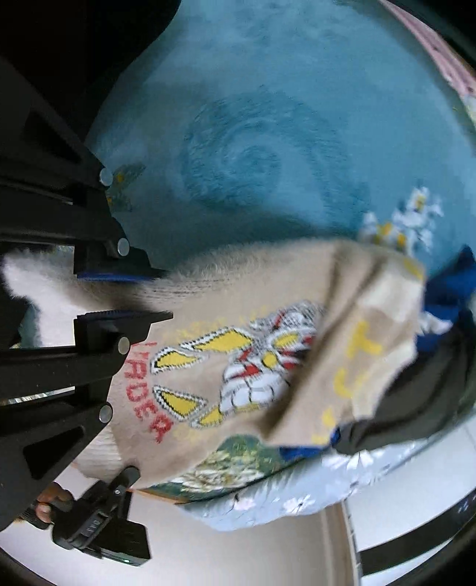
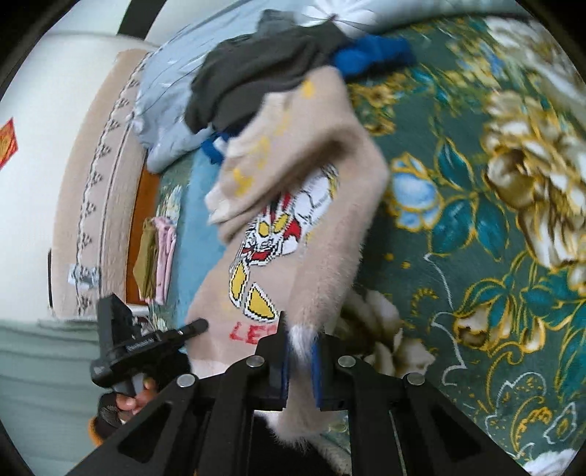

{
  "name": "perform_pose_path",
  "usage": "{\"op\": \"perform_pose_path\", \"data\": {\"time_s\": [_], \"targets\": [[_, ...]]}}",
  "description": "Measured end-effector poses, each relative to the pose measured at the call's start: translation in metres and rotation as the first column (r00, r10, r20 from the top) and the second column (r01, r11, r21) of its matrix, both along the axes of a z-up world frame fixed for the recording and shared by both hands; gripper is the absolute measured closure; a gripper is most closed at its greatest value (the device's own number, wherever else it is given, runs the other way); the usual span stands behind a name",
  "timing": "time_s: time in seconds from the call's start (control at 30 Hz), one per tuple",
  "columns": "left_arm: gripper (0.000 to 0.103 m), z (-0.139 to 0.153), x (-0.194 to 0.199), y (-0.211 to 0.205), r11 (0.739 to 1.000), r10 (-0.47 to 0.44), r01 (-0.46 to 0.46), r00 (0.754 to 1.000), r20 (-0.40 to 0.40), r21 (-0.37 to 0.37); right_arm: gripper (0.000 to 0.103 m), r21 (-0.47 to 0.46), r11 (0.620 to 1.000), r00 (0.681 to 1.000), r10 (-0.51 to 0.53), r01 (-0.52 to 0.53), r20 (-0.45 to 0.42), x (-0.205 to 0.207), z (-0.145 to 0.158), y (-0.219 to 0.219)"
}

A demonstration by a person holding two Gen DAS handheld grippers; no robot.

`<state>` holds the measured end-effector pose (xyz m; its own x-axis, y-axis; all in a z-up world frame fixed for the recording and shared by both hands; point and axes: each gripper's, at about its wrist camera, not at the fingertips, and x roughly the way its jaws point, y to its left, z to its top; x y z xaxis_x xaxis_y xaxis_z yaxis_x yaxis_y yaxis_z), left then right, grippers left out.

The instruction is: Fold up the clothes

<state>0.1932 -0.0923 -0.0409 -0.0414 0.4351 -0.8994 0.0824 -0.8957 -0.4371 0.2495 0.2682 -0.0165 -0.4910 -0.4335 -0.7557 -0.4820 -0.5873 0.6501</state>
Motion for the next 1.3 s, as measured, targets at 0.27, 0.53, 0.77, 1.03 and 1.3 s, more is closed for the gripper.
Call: {"op": "perform_pose_path", "data": {"time_s": [0.27,0.53,0.77,1.03,1.3], "targets": [[0.091,0.01,-0.04,0.036,0.995,-0.099,0.099,0.995,-0.007,-0.001,0.093,0.065,0.996,0.998,0.053,-0.055,0.032,0.019,0.033,-0.019],[0.091,0.007,-0.053,0.036,0.998,-0.017,0.015,0.999,0.034,0.059,0.093,0.059,0.997,0.999,0.043,-0.044,0.032,-0.004,0.032,-0.002],[0.091,-0.019,-0.087,0.012,0.986,0.121,-0.134,0.985,0.126,0.098,0.093,-0.013,1.0,0.999,-0.006,0.007,0.052,-0.047,0.01,0.032],[0.09,-0.042,-0.135,0.0,0.923,0.295,-0.337,0.93,0.22,0.187,0.093,-0.064,0.995,0.994,-0.07,0.075,0.086,-0.112,-0.026,0.072],[0.089,-0.058,-0.141,-0.034,0.784,0.479,-0.542,0.838,0.261,0.303,0.089,-0.08,0.986,0.98,-0.134,0.146,0.144,-0.144,-0.055,0.093]]}}
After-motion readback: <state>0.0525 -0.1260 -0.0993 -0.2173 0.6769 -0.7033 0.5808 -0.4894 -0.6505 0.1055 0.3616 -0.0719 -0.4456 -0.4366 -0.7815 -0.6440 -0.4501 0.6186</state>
